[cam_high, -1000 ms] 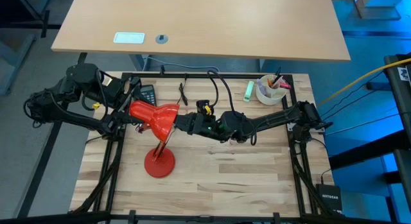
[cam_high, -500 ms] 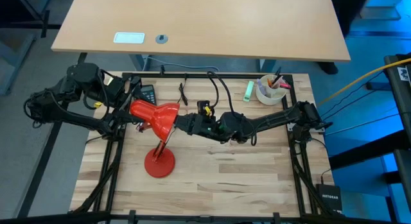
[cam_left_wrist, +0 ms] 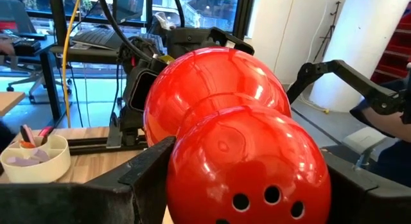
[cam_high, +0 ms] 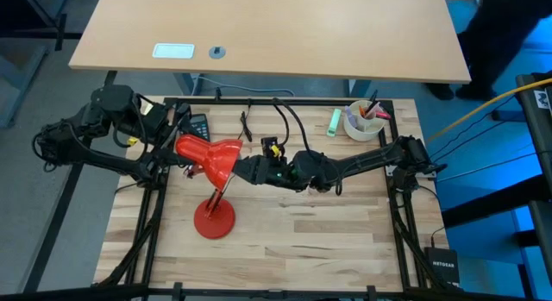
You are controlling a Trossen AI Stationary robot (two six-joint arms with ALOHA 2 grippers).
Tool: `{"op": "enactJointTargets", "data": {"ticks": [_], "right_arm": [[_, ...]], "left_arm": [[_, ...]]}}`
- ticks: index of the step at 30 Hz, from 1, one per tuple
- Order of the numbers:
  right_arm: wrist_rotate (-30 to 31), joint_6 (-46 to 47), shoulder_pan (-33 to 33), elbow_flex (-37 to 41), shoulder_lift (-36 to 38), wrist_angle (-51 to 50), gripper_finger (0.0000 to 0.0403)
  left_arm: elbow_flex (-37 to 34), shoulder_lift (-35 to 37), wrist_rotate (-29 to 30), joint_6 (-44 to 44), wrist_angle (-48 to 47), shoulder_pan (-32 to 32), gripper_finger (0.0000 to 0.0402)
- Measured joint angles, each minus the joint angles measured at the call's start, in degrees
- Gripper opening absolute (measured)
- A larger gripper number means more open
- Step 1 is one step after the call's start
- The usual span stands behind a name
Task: Screw lightbulb
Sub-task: Insert the white lightbulb into the red desk lamp
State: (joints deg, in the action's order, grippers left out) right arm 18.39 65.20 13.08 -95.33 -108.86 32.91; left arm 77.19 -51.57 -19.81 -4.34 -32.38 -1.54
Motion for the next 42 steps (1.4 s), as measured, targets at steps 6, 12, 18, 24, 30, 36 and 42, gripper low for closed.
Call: {"op": "enactJointTargets", "data": {"ticks": [6,12,18,24,30,36,42], "right_arm": [[0.0,0.3,0.0,0.0,0.0,0.0,0.0374],[-3.3,-6.0,0.0,0.0,0.0,-1.1,0.0374],[-19.6,-10.8,-1.2,0.0,0.0,-3.0,0.0374],[-22.1,-14.3,-0.8,-0.1,0.3,-5.8,0.0374],[-20.1,-21.8,0.3,-0.1,2.9,-14.4,0.0374],[-10.9,-32.2,3.4,0.1,7.7,-30.6,0.0374],[1.0,-46.7,6.1,0.1,11.4,-34.4,0.0374]], "left_arm": [[0.0,0.0,0.0,0.0,0.0,0.0,0.0267],[0.0,0.1,-0.1,-0.2,0.0,0.0,0.0267],[0.0,0.1,-0.5,-0.5,0.0,0.1,0.0266],[0.0,0.1,-0.4,-0.6,0.1,0.1,0.0266],[0.0,0.2,0.3,-1.6,0.1,0.0,0.0266],[0.0,0.3,0.4,-1.6,0.0,0.0,0.0266],[0.0,0.3,0.3,-1.3,0.1,0.0,0.0266]]}}
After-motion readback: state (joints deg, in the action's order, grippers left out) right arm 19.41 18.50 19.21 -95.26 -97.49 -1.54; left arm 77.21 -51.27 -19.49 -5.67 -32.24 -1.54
